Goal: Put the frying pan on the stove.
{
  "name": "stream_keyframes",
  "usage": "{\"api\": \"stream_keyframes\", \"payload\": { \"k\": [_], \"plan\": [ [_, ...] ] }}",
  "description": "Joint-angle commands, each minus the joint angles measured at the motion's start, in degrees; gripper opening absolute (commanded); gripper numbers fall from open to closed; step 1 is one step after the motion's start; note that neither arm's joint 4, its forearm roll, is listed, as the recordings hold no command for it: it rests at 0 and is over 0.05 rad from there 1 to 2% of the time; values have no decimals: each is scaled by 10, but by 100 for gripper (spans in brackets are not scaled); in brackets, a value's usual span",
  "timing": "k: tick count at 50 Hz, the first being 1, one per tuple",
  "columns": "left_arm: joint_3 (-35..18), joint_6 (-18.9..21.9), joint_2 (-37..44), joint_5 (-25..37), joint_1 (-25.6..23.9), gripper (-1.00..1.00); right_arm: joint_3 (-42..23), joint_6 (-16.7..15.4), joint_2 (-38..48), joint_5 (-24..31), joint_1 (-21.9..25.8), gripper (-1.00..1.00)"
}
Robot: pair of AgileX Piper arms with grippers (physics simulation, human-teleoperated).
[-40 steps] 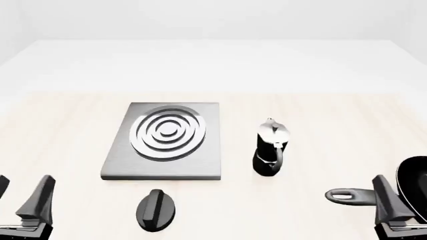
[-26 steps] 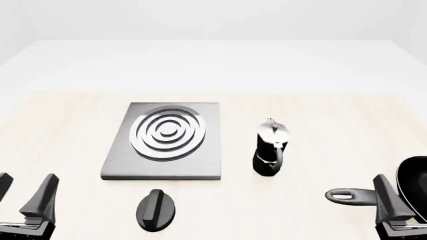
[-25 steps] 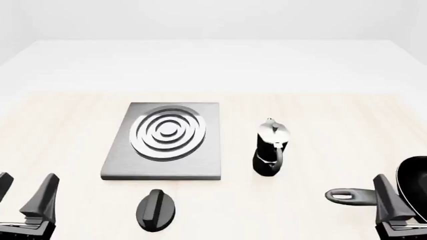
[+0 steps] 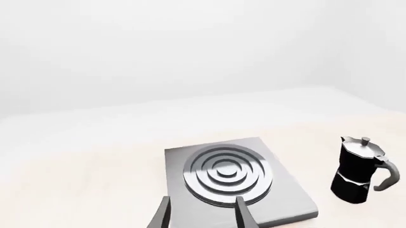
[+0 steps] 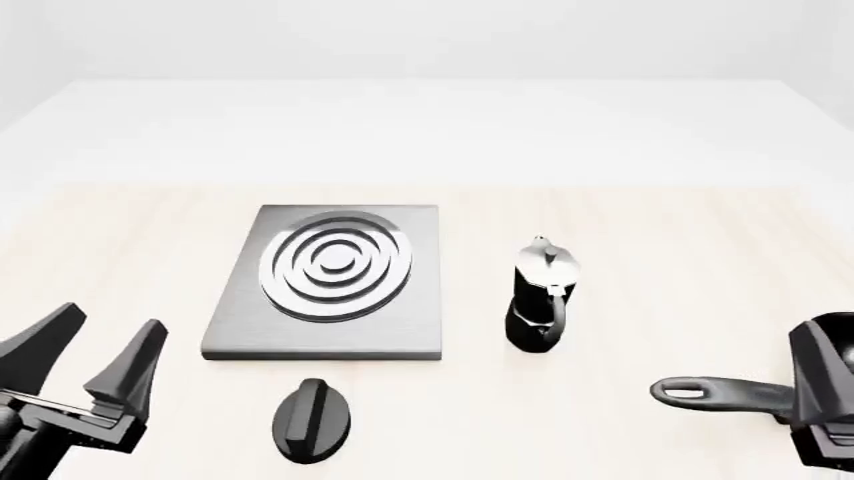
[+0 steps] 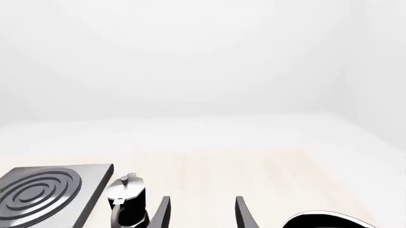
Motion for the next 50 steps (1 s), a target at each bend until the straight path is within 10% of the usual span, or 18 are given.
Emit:
{"api": "stream_keyframes", "payload": {
  "k": [1,50],
  "plan": [
    [-20,9,102,-81,-64,100,-41,0,0,13,-8,100],
    [-212,38,458,-221,-355,100,-58,6,0,16,-21,100]
  ]
}}
